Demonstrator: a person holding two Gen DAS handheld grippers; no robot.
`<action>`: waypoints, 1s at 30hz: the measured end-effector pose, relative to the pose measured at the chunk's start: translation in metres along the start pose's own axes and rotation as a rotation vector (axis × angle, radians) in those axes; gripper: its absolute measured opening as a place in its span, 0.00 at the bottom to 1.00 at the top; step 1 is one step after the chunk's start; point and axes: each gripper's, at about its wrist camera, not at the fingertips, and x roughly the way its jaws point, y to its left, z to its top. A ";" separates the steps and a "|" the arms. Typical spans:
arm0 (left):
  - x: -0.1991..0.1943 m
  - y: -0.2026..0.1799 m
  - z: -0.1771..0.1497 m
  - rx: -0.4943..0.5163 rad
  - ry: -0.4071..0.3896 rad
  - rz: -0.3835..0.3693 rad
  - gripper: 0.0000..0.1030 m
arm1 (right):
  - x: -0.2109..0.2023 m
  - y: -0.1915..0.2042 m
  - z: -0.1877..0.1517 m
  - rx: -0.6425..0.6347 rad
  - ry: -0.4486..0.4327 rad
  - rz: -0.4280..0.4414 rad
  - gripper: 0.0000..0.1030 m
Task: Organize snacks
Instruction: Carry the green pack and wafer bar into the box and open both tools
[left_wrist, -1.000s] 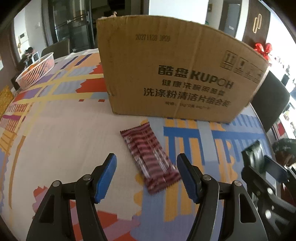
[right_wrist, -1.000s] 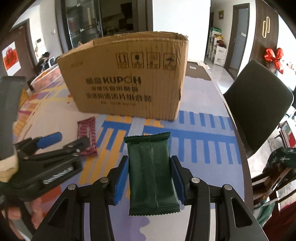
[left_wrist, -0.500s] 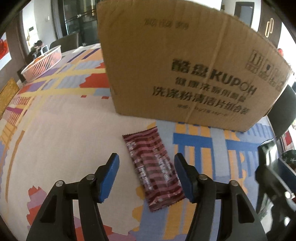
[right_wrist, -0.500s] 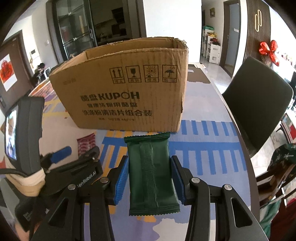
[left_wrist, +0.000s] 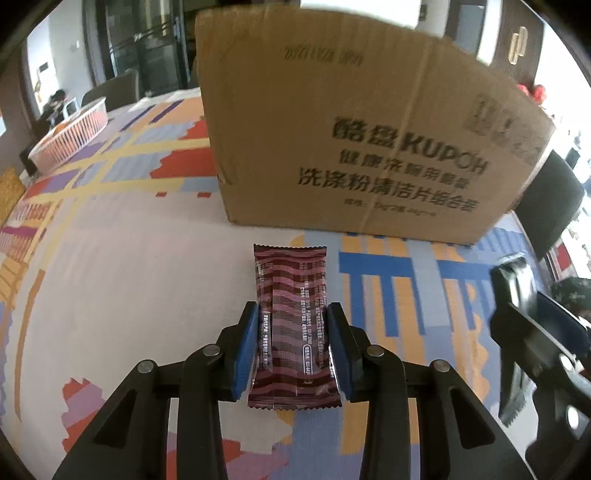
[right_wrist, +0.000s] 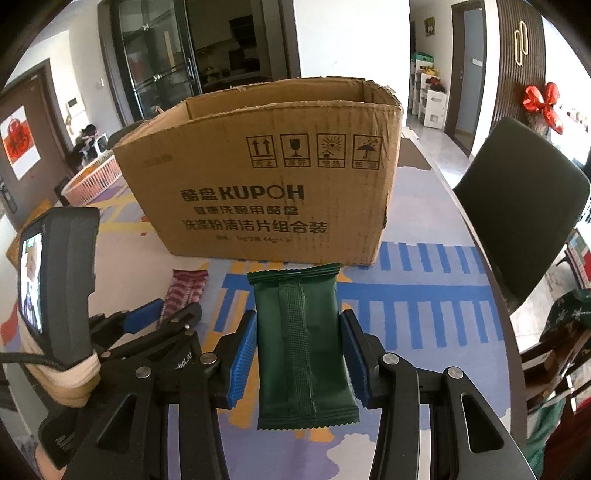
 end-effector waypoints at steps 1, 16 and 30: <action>-0.004 0.000 -0.001 0.007 -0.008 -0.006 0.36 | -0.002 0.000 0.000 0.006 -0.001 0.007 0.45; -0.081 0.008 0.001 0.034 -0.124 -0.083 0.36 | -0.060 0.012 0.010 0.004 -0.130 0.036 0.45; -0.145 0.005 0.035 0.077 -0.310 -0.117 0.36 | -0.132 0.023 0.039 -0.025 -0.326 0.041 0.45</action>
